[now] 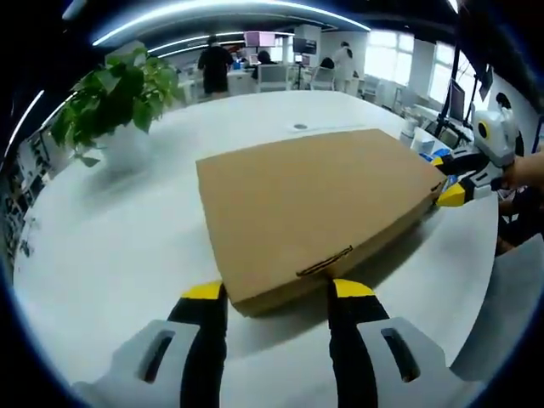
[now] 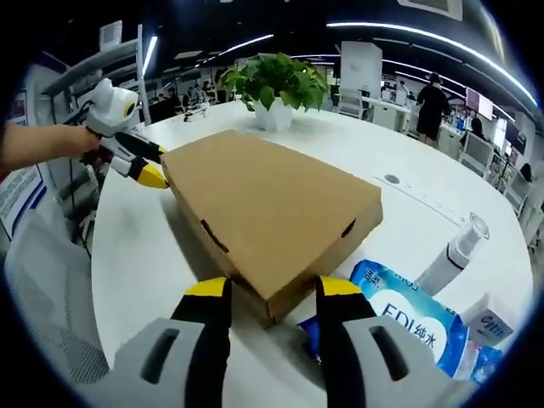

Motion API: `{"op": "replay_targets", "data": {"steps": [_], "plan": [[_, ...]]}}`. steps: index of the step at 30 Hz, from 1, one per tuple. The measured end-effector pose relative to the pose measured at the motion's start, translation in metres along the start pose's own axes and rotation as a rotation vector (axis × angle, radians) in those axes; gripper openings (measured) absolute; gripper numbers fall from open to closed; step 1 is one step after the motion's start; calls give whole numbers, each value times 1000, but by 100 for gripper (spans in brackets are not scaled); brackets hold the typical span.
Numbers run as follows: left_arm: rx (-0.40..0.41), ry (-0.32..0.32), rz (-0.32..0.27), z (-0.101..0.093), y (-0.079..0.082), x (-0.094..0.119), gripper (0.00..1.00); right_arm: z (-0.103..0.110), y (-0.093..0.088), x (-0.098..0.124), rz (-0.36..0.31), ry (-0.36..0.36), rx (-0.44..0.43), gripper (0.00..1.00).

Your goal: Operate the shoe box by opening the lid, removing the specified soft item, and placing it in the target area until the item is outside and the box remains undamaged.

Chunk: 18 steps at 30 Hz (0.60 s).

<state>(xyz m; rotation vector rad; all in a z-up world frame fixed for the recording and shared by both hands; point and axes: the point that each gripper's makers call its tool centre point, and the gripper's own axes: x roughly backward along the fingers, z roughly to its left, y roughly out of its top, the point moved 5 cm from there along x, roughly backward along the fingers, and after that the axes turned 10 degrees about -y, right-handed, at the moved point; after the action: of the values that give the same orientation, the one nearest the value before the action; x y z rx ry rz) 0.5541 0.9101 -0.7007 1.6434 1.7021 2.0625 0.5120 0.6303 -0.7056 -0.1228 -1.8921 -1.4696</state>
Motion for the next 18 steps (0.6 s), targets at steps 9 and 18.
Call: {"op": "replay_targets", "data": {"steps": [9,18], "plan": [[-31,0,-33,-16,2,16,58,-7,0,23,-44,-44,3,40],[-27,5,-84,-35,2,38,64,-22,-8,54,-69,-109,-58,45]]}}
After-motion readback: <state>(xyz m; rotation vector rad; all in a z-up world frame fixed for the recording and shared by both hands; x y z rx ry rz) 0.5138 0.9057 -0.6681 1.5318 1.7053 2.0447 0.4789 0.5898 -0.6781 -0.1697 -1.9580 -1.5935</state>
